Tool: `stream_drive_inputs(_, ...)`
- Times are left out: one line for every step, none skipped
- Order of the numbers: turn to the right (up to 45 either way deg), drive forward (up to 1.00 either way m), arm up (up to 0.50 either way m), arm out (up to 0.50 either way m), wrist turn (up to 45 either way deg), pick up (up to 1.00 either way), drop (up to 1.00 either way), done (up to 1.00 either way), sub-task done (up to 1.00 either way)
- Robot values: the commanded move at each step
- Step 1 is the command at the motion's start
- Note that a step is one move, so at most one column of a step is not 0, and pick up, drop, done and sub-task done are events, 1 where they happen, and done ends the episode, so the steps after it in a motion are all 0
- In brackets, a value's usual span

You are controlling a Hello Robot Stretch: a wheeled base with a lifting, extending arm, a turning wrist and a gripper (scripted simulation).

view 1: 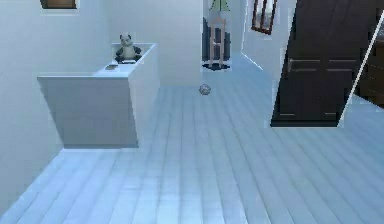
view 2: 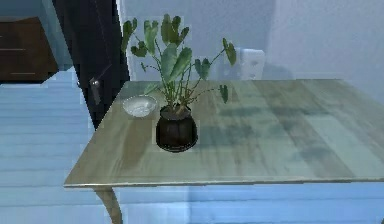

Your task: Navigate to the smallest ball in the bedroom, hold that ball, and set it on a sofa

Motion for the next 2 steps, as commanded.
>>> stream_drive_inputs(0.0,1.00,0.00,0.00,0.0,0.00,0.00,0.00,0.00)
stream_drive_inputs(0.0,1.00,0.00,0.00,0.0,0.00,0.00,0.00,0.00)
